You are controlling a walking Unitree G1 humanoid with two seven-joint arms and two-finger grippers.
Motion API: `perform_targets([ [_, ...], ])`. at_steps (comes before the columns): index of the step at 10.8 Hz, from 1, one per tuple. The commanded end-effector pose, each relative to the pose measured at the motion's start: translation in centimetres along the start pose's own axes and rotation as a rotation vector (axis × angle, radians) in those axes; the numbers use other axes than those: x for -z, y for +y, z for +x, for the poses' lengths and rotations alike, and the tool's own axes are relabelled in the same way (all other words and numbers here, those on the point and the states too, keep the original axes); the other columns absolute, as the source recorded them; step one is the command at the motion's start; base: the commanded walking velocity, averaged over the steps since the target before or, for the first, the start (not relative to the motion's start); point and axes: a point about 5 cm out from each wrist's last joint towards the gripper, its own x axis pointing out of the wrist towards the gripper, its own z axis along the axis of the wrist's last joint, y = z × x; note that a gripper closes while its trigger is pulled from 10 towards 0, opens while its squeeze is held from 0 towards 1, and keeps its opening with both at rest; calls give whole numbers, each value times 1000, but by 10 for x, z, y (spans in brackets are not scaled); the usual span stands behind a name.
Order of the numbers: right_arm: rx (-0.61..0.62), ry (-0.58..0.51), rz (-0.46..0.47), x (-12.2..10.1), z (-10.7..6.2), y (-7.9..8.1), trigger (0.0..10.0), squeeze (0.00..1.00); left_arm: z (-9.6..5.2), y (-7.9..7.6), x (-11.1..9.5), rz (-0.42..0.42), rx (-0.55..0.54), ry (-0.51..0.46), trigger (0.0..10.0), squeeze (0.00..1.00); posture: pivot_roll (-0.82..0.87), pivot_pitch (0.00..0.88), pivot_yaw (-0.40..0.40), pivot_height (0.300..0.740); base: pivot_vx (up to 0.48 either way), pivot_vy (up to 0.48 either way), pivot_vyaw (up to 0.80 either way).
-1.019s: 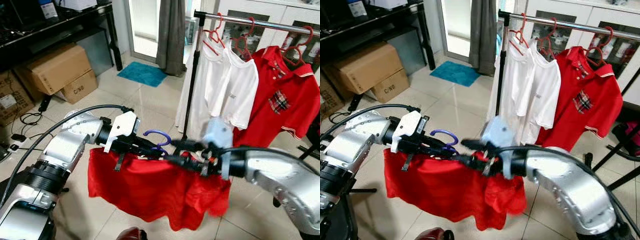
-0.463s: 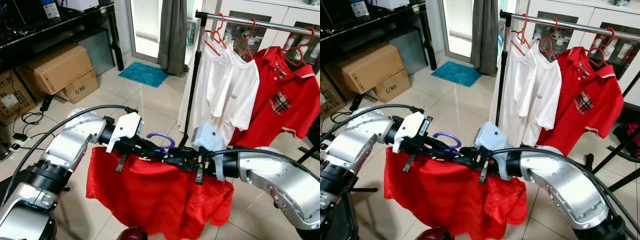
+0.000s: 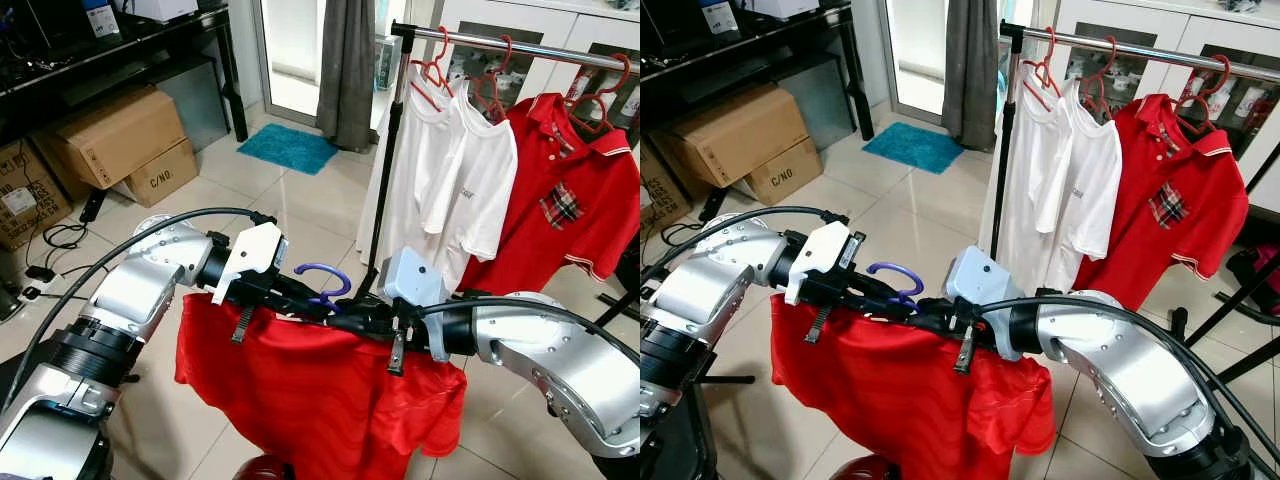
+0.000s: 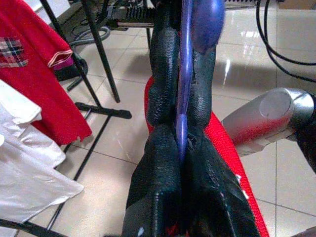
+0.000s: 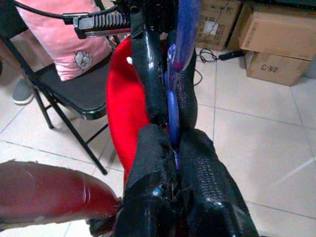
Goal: Hang hanger
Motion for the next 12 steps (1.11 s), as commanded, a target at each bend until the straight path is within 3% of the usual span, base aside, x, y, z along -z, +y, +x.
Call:
perform_targets([
  [1,1,27,-9,2,1,-3,0,0,-3,9,-26,99,-20,-68,0,0,43,0,53,740,0,0,0],
  [3,-21,19,-17,1,1,0,0,0,-4,12,-28,101,-36,-74,0,0,42,0,54,740,0,0,0],
  [4,-25,11,-12,0,1,1,10000,0,-4,13,-29,101,-38,-75,0,0,42,0,54,740,0,0,0],
  [5,-34,11,9,1,2,1,10000,925,-4,13,-29,104,-38,-76,0,0,41,0,53,740,0,0,0],
  [6,-30,29,-3,2,2,0,10000,1000,-3,13,-30,108,-36,-79,0,0,42,0,51,740,0,0,0],
  [7,-16,46,-19,4,3,-1,10000,0,-2,13,-31,112,-33,-82,0,0,43,0,50,740,0,0,0],
  [10,-15,42,-12,5,6,-2,10000,0,-1,13,-32,119,-26,-80,0,0,43,0,49,740,0,0,0],
  [11,-18,34,-7,4,6,-2,2157,0,-1,13,-32,121,-26,-78,0,0,43,0,49,740,0,0,0],
  [12,-27,29,-4,4,5,-1,0,0,-1,13,-31,123,-27,-74,0,0,43,0,49,740,0,0,0],
])
